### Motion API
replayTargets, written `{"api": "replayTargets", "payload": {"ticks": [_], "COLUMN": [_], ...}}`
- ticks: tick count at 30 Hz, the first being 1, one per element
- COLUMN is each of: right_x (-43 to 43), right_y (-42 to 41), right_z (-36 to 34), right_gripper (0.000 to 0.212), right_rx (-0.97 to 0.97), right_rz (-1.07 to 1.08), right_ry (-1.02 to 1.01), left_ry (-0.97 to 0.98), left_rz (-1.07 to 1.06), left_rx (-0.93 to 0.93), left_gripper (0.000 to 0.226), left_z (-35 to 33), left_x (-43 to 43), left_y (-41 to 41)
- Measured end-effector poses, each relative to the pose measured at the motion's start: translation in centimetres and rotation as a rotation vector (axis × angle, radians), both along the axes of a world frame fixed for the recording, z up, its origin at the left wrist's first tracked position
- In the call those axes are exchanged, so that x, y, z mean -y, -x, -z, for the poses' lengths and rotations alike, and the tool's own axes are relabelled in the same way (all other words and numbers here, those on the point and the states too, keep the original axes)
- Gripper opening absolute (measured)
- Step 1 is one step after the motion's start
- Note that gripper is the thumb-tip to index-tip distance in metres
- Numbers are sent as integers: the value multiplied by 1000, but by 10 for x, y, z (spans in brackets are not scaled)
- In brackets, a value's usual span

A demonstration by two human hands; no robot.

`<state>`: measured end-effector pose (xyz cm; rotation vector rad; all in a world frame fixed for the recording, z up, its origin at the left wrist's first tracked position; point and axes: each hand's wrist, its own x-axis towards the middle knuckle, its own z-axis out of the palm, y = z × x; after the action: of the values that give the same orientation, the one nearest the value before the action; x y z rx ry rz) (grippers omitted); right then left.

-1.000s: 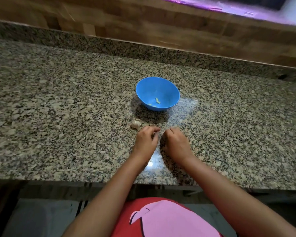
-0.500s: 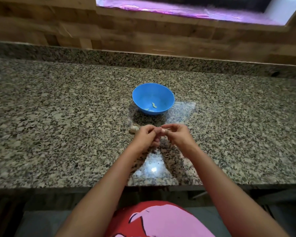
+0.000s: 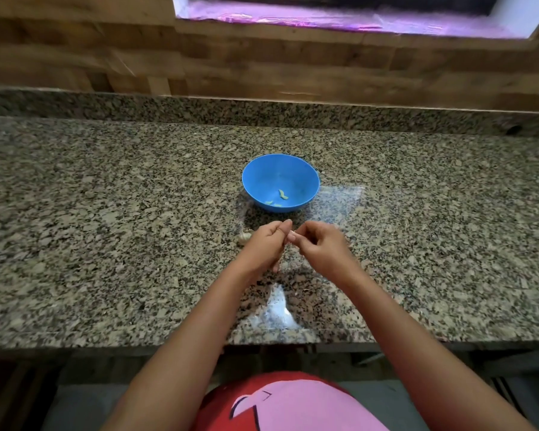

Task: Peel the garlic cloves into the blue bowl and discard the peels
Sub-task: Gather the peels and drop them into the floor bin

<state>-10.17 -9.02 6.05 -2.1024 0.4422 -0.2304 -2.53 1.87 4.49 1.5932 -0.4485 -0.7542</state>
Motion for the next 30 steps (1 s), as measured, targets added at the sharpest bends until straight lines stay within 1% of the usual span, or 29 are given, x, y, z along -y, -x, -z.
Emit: {"api": "replayTargets", "payload": {"ticks": [1,2,3,4,5,7,8,9,10,11,13,14,15,16,17,18,20,21,22,24,30], "right_x": [-2,-4,-5,-5,-5,-8,-9,-9,-9,-8,-3,-1,0,-1,-3,-4,-8,-8,-8,-7,-8], "right_y": [0,0,0,-1,-2,-5,-6,-7,-7,-5,-2,-1,-1,-2,-3,-5,-5,-4,-3,-3,-4], "right_z": [1,1,3,3,3,-1,-2,-1,0,2,12,16,20,24,24,21,16,15,16,18,15], "right_gripper": [20,19,19,19,20,23,24,25,24,22,20,19,19,20,21,22,21,18,15,12,22], "right_rx": [21,43,50,38,15,-46,-75,-91,-82,-57,3,40,72,84,52,-5,-123,-148,-148,-124,-11], "right_rz": [-3,-3,10,36,73,125,149,156,136,95,12,-32,-64,-67,-42,16,102,98,83,85,204], "right_ry": [132,203,184,39,-220,-814,-974,-999,-883,-629,51,296,443,490,414,185,-386,-537,-599,-662,-828], "left_ry": [-11,-19,-20,-11,6,50,58,48,18,-25,-129,-178,-211,-226,-224,-217,-213,-215,-215,-223,-186], "left_rz": [-3,-10,-23,-33,-41,-47,-51,-60,-73,-84,-68,-46,-32,-35,-56,-86,-125,-141,-157,-168,-217], "left_rx": [-34,-41,-19,22,63,104,116,130,141,141,97,55,19,-6,-12,5,100,156,212,296,468], "left_gripper": [30,30,29,28,27,27,27,26,27,27,29,30,30,31,31,30,27,27,26,26,27], "left_z": [0,0,0,0,0,-1,0,2,4,7,9,9,8,7,6,6,9,9,10,10,13], "left_x": [1,1,1,1,1,2,1,2,2,2,2,3,3,4,5,6,8,8,8,7,12], "left_y": [0,0,1,1,2,4,4,4,3,2,-2,-4,-4,-4,-2,0,5,6,6,4,8]}}
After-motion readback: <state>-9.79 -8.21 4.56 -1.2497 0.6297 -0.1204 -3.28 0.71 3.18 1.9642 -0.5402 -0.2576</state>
